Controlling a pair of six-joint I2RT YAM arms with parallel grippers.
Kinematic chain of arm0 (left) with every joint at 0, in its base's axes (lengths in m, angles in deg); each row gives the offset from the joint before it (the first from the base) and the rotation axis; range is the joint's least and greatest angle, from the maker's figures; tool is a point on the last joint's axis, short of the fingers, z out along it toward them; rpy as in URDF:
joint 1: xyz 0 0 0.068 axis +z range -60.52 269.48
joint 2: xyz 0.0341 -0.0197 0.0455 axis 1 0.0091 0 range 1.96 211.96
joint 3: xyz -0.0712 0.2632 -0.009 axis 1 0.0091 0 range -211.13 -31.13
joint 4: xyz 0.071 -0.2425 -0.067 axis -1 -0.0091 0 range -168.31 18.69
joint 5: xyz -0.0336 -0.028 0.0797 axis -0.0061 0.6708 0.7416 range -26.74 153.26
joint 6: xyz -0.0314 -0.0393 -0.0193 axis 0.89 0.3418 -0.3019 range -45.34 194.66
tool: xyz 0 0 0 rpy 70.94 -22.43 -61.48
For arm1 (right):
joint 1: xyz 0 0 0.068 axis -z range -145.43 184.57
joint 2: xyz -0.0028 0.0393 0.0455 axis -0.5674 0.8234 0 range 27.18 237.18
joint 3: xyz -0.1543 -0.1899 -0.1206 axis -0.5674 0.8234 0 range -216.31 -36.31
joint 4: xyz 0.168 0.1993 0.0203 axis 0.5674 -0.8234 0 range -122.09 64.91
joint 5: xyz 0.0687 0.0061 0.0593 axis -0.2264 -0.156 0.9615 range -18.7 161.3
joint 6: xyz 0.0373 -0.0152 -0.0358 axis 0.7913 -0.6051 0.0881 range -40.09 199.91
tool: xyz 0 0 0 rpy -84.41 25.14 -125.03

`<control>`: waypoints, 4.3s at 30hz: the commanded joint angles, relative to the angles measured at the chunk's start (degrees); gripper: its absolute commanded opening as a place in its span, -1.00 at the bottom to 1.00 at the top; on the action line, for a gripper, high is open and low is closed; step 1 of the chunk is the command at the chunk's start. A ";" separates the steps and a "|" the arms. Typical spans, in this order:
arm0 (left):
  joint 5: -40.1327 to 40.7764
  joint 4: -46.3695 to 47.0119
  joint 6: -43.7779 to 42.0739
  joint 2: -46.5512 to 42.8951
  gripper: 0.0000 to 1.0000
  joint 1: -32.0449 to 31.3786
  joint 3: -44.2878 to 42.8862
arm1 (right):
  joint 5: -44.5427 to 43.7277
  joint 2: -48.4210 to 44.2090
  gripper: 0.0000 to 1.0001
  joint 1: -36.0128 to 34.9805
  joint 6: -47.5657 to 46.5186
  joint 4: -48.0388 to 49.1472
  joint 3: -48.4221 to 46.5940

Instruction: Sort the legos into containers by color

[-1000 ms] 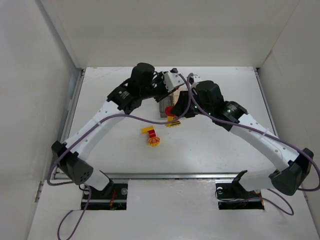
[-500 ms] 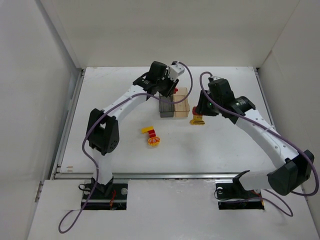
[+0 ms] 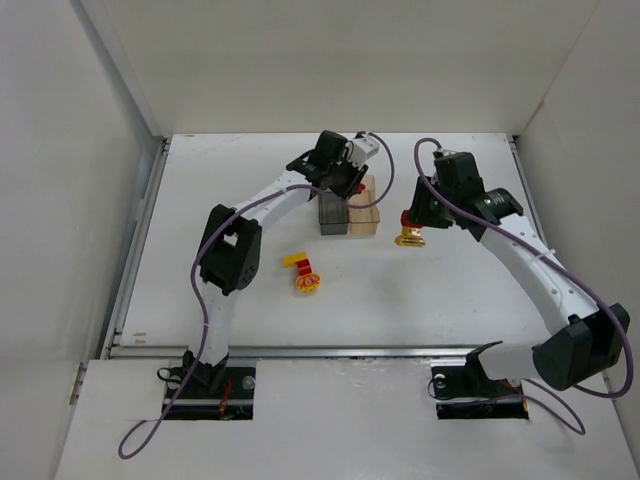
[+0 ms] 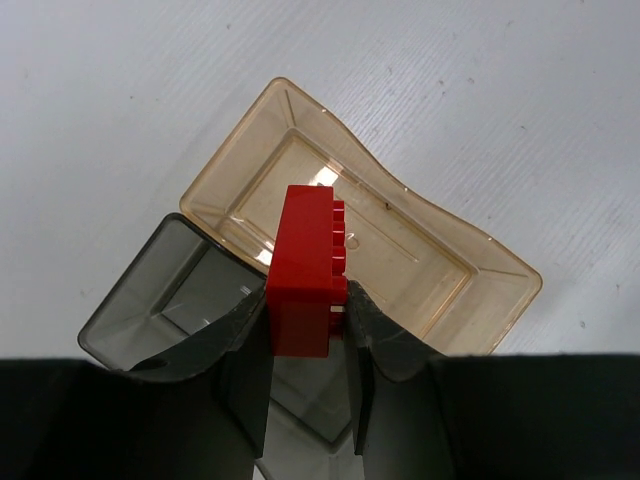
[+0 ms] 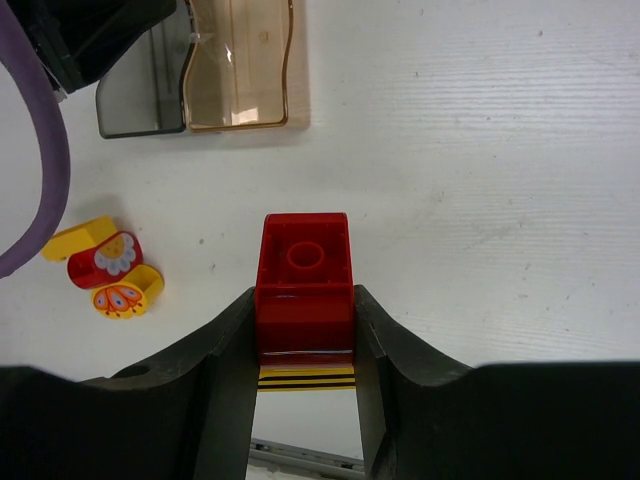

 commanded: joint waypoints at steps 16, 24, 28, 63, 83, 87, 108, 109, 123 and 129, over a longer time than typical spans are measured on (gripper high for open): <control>-5.93 -5.79 -2.00 -8.13 0.27 -2.25 -4.33 | 0.27 -6.57 -1.00 1.60 -0.28 1.01 -1.66; -24.98 -6.49 -6.30 -25.62 0.81 -2.96 4.90 | 1.92 -13.77 -1.00 1.61 4.81 6.53 0.09; -29.49 -3.87 -0.34 -31.08 1.00 -8.04 8.42 | 3.86 -15.19 -1.00 -0.32 10.43 14.52 2.56; -9.01 -4.82 2.67 -32.32 -0.25 -18.25 12.29 | -2.29 -23.45 -1.00 -11.93 24.25 16.21 9.50; -7.78 -6.85 -5.50 -33.99 -1.00 -18.25 26.22 | -15.19 -26.00 -1.00 -11.93 23.99 9.89 9.68; -5.15 -2.46 -10.07 -33.29 -1.00 -18.25 34.86 | -17.41 -23.90 -1.00 -11.93 22.58 7.16 8.54; -6.99 3.00 -15.88 -26.52 0.29 -18.25 40.08 | -16.27 -24.94 -1.00 -11.93 19.77 7.77 12.05; -6.99 2.04 -15.88 -27.13 0.32 -18.25 39.28 | -15.74 -25.55 -1.00 -11.93 18.98 7.77 11.36; -37.47 -2.73 -16.69 -43.13 0.21 -14.65 16.60 | 19.93 -43.46 -1.00 -11.93 -28.19 37.99 12.47; -51.63 21.06 6.85 -47.69 0.39 -12.71 23.51 | 32.12 -45.86 -1.00 -11.93 -32.09 40.03 13.02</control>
